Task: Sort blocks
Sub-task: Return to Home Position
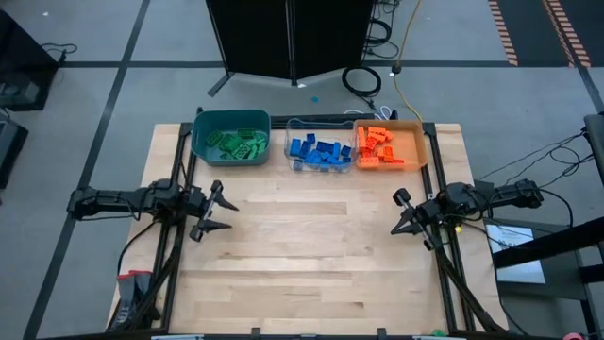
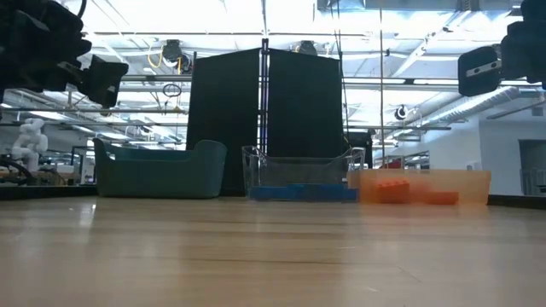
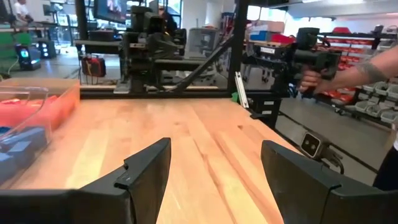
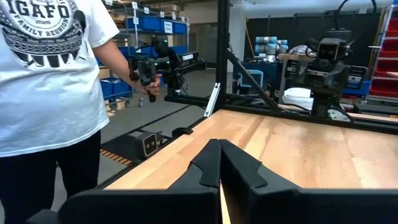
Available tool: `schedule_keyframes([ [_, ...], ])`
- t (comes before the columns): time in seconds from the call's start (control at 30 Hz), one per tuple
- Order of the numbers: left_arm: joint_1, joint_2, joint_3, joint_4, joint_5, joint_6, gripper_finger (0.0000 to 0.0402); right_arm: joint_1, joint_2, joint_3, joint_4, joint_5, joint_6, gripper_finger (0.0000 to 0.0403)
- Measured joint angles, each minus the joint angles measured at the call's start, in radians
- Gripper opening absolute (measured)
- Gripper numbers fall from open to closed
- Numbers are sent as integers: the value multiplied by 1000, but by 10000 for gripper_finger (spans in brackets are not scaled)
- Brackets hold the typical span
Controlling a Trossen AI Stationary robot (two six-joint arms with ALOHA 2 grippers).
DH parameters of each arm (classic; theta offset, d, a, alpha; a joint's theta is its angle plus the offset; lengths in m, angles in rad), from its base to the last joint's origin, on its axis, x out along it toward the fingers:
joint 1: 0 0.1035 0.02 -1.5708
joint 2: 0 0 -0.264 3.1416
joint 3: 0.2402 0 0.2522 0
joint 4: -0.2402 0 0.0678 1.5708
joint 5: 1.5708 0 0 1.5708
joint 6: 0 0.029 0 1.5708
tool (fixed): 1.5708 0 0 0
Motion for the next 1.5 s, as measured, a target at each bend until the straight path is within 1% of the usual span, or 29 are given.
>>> schedule_keyframes([
  [0.1, 0, 0, 0, 0, 7, 14, 252, 0, 0, 0, -7, 55, -6, 0],
  [0.3, -1, 0, 0, 0, 8, 28, 252, 0, 1, 0, -43, 282, -46, 0],
  [0.37, -1, 0, 0, 0, 8, 10, 252, -1, 1, 0, -44, 317, -54, 0],
  [0.5, -1, 0, 0, 0, 8, 2, 252, -1, 1, 0, -44, 323, -69, 0],
  [0.63, -1, 0, 0, 0, -1, -50, 252, -1, 1, 0, -43, 326, -71, 0],
  [1.5, -1, 0, 0, 0, -7, -46, 252, -1, 1, 0, -42, 328, -71, 0],
])
